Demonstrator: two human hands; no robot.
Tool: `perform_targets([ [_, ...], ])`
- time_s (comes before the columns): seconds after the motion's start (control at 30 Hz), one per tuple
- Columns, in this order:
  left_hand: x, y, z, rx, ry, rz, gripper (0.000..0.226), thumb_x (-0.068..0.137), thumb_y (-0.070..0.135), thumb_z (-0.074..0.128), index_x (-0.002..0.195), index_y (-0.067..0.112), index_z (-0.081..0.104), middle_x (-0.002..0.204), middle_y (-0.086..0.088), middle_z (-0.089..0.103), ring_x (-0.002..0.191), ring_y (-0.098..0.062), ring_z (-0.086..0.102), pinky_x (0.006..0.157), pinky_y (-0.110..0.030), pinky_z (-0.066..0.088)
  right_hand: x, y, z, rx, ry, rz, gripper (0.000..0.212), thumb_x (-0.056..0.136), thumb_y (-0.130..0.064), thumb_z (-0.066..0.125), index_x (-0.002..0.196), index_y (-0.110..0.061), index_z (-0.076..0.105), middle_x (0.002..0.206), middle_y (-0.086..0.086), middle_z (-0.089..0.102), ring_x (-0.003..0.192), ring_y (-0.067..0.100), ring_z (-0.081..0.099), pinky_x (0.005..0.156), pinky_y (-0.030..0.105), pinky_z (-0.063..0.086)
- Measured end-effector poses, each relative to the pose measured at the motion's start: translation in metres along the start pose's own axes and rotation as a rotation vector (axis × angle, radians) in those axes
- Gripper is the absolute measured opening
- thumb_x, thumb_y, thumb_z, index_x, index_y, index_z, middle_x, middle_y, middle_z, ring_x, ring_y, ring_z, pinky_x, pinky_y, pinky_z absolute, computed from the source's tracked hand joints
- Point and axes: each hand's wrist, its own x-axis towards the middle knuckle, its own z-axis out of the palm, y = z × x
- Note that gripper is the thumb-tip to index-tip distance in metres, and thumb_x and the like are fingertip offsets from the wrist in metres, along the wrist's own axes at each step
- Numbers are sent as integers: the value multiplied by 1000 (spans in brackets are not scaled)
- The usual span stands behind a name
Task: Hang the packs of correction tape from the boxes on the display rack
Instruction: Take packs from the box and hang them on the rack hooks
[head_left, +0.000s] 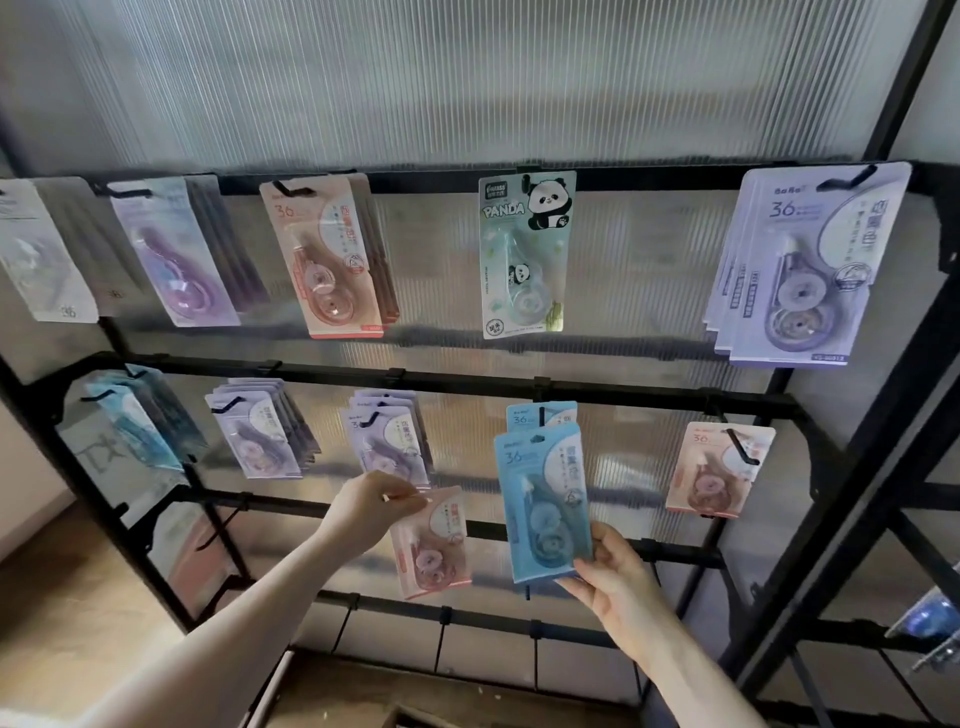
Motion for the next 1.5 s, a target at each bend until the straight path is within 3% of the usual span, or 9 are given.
perform_targets([
  [0.13,3,-3,3,2,-21,7,12,84,27,67,88,19,74,71,17,62,58,5,56,48,-6,37,6,4,-4,5,93,-47,26,90,13,42,106,-3,54,101,14,67,93,25,68,74,33,58],
  [0.4,7,-2,7,45,-29,14,15,85,28,65,92,18,73,73,18,58,65,2,53,50,-9,34,15,15,-10,-205,183,-151,20,90,9,47,104,-3,56,105,14,66,97,21,66,80,30,56],
  [0.53,8,-3,9,60,-36,29,16,85,29,65,94,17,73,78,13,60,65,4,52,52,-8,36,20,22,-13,-203,215,-166,21,90,9,46,103,-4,56,106,14,65,100,23,64,77,27,56],
  [0.63,8,-4,9,64,-27,34,16,85,29,65,94,17,73,82,10,61,67,4,52,55,-9,36,27,22,-15,-211,222,-165,20,91,8,47,105,-3,55,108,15,64,103,24,63,83,31,55],
  [0.8,9,-7,9,71,-12,71,13,85,26,65,90,16,71,81,11,62,74,-7,59,59,-9,37,41,17,-13,-271,272,-165,16,91,5,48,104,-4,55,108,15,62,102,22,62,86,33,50],
  [0.93,9,-6,10,69,-24,128,12,85,25,66,90,15,70,79,12,62,69,3,55,58,-8,39,55,13,-7,-305,329,-170,15,92,3,48,104,-5,54,103,12,61,97,20,62,85,32,50],
  [1.1,7,-3,11,38,-34,171,11,84,22,67,90,13,71,78,15,60,66,7,53,61,-6,41,72,8,-1,-360,400,-159,14,92,4,48,90,-8,54,100,12,59,93,20,60,87,34,50],
  [1.23,6,-2,11,34,-38,195,11,84,21,67,91,13,70,77,14,59,66,15,54,62,-6,41,81,7,0,-400,426,-143,12,93,1,48,98,-8,53,103,10,57,96,20,58,85,32,50],
  [1.5,7,-3,10,20,-19,186,10,82,23,69,90,16,71,75,17,60,65,4,55,60,-7,42,93,5,-2,-460,431,-134,12,93,1,49,102,-6,54,105,11,57,98,22,57,83,31,49],
])
